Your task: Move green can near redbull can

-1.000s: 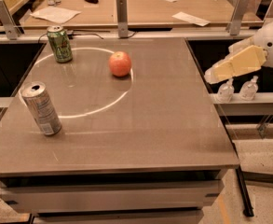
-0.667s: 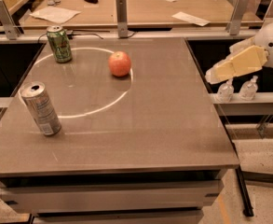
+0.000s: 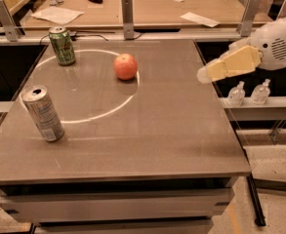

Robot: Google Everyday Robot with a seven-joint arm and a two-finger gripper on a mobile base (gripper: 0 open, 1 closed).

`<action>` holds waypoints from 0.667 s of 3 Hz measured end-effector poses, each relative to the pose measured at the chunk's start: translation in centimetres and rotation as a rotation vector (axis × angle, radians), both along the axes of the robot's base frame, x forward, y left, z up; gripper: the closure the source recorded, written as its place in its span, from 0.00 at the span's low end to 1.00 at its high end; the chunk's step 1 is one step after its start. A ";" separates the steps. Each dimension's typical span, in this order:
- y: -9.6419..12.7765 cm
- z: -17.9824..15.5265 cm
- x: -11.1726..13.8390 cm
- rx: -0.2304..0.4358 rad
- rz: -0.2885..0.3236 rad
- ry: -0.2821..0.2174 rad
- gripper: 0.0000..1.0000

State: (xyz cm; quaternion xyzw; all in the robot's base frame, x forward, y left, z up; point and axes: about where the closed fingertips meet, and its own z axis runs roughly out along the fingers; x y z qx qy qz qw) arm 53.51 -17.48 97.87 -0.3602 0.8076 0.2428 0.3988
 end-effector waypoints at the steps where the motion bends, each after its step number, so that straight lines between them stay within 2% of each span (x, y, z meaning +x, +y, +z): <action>1: 2.8 0.7 0.8 0.064 0.072 -0.077 0.00; 2: 6.0 0.6 2.0 0.085 0.179 -0.146 0.00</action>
Offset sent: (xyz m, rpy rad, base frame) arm 0.0332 0.0932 0.0035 0.1094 -0.2231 0.2995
